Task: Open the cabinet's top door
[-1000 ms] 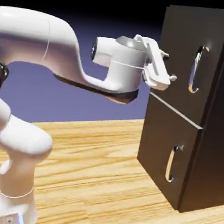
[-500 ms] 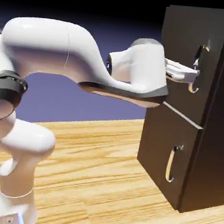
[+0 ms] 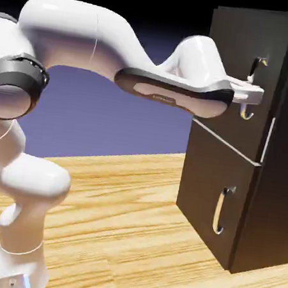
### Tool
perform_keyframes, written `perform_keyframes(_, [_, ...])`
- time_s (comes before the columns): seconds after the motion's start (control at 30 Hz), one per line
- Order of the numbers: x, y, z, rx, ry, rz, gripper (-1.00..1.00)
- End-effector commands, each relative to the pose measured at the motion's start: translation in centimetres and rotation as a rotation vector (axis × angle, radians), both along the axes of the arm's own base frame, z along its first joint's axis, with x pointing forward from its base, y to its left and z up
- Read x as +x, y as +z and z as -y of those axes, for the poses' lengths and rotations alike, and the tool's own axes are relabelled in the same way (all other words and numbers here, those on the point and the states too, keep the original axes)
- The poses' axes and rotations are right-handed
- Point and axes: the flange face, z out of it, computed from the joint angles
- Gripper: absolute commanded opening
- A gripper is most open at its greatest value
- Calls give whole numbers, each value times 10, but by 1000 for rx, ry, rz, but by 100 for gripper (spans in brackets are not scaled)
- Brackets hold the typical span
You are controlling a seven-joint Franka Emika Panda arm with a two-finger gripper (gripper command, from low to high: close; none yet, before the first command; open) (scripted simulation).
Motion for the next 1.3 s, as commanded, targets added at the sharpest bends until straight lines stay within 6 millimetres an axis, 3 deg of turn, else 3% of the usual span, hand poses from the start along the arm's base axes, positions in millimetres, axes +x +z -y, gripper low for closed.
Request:
perform_keyframes(0.0, [-2, -2, -1, 4, -6, -6, -100])
perform_keyframes(0.3, [-22, -2, -11, 3, -70, -5, -100])
perform_keyframes(0.47, [-45, -2, -24, 4, -146, -5, -100])
perform_keyframes(1.27, [-145, -2, -118, 4, -544, -4, -100])
